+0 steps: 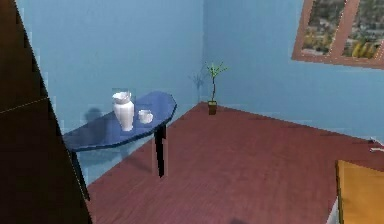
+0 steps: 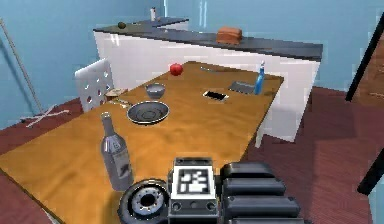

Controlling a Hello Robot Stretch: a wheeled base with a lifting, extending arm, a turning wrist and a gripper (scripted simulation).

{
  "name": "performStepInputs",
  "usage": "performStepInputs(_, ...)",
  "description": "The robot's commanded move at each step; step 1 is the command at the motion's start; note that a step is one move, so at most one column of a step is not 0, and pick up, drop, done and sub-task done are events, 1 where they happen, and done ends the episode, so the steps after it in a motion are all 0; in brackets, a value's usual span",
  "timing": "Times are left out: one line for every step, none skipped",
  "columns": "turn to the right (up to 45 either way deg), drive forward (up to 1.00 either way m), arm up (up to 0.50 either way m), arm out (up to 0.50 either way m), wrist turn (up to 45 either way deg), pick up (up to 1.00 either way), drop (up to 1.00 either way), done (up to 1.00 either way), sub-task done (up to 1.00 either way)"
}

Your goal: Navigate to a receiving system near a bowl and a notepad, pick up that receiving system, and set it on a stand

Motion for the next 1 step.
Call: performStepInputs(-6.0, 0.00, 0.00, 0.00, 0.0, 0.00, 0.00, 0.00, 0.00)
